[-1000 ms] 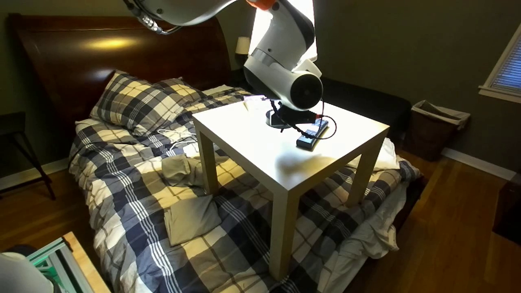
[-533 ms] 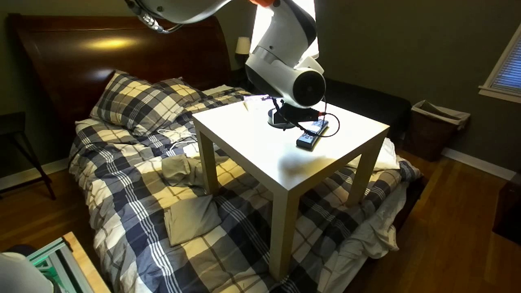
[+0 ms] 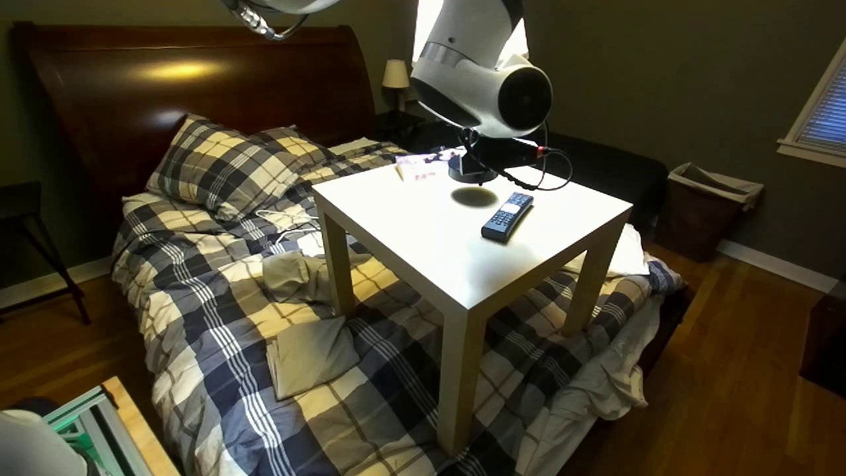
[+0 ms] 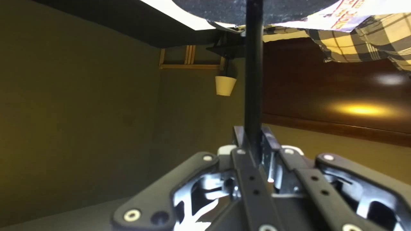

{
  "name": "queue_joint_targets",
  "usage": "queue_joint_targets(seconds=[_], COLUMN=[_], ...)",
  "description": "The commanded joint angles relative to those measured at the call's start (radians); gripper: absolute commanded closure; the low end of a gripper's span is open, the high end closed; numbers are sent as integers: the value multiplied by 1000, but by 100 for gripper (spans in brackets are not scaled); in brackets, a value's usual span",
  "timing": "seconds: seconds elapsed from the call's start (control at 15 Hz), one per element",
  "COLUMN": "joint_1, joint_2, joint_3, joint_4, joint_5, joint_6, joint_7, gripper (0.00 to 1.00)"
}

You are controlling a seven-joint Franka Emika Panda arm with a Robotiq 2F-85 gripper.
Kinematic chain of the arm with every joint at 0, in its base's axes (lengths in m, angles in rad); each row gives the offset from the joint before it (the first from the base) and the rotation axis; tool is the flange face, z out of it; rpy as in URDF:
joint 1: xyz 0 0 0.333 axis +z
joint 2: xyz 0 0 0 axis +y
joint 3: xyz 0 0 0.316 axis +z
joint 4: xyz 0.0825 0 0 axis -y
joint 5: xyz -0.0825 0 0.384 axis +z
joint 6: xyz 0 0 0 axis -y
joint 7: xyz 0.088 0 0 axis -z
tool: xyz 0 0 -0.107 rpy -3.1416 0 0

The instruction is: Move the lamp to the right

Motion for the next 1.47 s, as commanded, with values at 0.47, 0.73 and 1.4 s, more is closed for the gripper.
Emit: queue_joint_targets(seconds=[0.47, 0.73, 1.4], joint_1=[-88, -114, -188], joint_2=[167, 252, 430], joint_3=[-7, -3, 16], joint_4=[313, 444, 689], joint_5=[-109, -149, -179], joint_6=[-44, -33, 4], joint_7=[240, 308, 409], gripper=[96, 96, 96])
